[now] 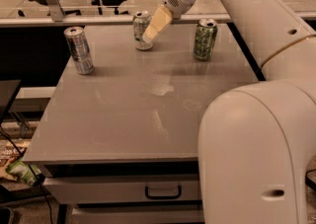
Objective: Pick 7up can
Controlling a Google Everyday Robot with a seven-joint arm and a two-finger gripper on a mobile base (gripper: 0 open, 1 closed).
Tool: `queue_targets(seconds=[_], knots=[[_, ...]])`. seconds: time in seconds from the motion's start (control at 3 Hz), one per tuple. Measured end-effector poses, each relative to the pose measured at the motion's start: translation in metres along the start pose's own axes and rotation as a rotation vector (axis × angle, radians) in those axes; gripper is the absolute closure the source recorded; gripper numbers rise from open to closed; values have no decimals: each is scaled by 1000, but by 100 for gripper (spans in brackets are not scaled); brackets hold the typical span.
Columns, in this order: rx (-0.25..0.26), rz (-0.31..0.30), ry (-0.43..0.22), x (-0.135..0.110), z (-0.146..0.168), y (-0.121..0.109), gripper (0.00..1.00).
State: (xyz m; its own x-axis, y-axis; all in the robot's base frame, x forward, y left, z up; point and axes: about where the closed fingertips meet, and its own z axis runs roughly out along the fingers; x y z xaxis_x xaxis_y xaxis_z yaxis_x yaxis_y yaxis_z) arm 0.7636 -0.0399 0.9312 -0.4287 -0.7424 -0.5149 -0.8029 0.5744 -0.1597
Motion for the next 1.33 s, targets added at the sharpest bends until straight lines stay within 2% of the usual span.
queue_targets(seconds=[0.67, 1.33], knots=[[-7, 32, -37, -38, 31, 9, 0], [23, 52, -34, -64, 62, 1, 1]])
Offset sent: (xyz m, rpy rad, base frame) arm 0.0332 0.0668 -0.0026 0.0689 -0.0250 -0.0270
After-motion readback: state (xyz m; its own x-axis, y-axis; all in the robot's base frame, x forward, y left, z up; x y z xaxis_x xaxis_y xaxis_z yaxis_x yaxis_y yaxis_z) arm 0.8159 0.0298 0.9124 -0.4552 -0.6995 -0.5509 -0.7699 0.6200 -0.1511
